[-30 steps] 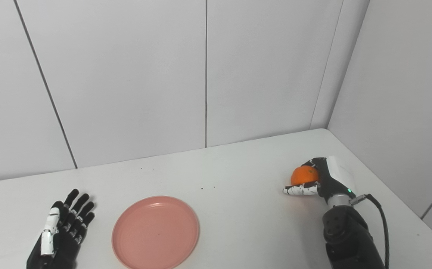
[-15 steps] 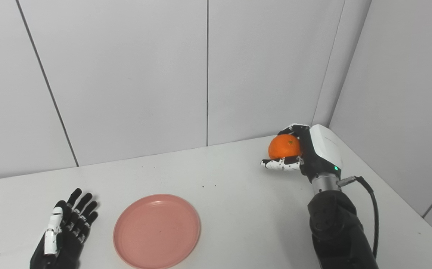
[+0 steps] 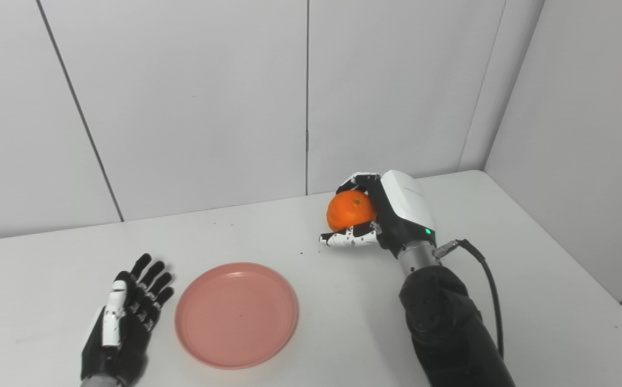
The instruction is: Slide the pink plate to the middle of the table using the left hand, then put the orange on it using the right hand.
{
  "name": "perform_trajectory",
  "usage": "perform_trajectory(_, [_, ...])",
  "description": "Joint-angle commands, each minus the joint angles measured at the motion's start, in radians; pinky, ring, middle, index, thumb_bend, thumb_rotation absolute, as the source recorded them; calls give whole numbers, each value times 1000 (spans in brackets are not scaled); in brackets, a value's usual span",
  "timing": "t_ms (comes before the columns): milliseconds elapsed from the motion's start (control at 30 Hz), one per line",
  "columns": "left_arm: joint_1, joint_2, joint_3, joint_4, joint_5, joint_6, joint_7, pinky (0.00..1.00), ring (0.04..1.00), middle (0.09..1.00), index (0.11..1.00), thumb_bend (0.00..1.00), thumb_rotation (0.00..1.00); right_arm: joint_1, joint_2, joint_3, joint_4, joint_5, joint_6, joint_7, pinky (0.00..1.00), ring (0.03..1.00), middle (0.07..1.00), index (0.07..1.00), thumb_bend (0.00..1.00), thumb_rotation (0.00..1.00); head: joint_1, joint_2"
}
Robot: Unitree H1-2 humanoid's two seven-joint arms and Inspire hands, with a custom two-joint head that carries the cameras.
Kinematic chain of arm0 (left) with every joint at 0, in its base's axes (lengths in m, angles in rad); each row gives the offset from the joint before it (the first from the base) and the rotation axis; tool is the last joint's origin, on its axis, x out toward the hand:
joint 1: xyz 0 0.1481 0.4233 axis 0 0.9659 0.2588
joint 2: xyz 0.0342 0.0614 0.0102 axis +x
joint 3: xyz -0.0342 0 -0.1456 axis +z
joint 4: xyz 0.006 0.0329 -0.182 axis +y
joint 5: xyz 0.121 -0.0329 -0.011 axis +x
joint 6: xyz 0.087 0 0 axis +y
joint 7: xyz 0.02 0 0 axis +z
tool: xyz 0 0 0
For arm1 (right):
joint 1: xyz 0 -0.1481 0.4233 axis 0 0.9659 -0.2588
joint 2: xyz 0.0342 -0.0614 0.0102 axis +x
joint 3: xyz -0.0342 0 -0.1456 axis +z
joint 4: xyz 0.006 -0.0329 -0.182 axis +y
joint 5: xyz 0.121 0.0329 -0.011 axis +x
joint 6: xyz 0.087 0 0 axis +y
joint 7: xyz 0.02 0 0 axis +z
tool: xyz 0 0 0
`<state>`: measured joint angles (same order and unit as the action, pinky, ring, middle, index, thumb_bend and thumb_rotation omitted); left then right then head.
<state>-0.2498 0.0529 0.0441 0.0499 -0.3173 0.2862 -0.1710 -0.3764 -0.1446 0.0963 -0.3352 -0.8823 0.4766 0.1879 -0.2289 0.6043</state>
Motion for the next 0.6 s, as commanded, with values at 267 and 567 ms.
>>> perform_trajectory(267, [13,-67,-48,-8,88,34,65,902,901,906,892,389,1000,-77,40,117,59,27,-57,-20,244,334,429,484,520,131,148,17])
perform_trajectory(567, [6,-104,-67,3,127,26,85,882,893,898,879,381,1000,-88,58,200,191,92,-134,-44,244,337,437,484,519,130,282,12])
